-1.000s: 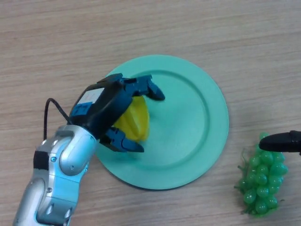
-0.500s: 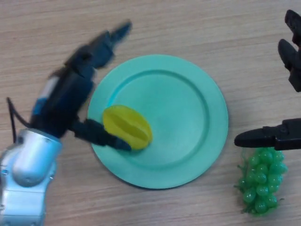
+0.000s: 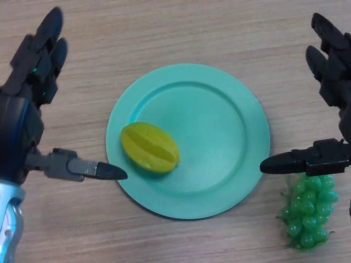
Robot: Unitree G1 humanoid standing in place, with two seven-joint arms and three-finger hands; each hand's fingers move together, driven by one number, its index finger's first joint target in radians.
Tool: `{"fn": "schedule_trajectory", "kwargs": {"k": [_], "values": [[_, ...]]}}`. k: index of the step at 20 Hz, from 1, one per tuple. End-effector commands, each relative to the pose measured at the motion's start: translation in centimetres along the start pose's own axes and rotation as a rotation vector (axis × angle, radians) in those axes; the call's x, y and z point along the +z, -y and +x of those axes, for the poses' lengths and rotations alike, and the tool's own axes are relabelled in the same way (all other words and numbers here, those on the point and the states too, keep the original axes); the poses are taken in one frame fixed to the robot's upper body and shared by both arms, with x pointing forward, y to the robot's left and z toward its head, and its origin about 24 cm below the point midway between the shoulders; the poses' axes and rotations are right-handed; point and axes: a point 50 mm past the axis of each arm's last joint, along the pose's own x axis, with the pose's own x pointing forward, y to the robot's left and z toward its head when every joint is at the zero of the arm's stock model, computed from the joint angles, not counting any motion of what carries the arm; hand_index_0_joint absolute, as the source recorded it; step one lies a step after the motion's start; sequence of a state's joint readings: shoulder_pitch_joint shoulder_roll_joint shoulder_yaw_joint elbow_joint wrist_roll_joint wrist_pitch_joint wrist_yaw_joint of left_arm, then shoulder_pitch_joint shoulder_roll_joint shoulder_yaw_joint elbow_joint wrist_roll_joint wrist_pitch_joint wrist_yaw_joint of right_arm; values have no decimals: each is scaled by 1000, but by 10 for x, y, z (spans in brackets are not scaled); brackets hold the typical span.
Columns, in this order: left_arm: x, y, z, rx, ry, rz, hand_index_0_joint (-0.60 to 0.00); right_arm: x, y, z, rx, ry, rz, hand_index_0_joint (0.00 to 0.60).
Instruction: Pick up the yellow starfruit and place it on the plate
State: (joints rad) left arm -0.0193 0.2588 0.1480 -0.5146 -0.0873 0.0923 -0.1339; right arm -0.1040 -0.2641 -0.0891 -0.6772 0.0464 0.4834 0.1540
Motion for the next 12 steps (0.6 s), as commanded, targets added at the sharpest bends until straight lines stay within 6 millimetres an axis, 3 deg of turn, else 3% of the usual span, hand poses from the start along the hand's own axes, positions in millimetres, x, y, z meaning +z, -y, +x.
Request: {"fn": "schedule_trajectory", "kwargs": {"k": [1,8,12], "values": [[30,-20,-2,108,196,99,0,39,9,-4,-51,265,-44,0],[32,-20,5,114,120,17,0,36,-9,9,-12,238,-27,0],[31,-21,7,87,140,83,0,44,-7,12,-23,272,-44,0]]}}
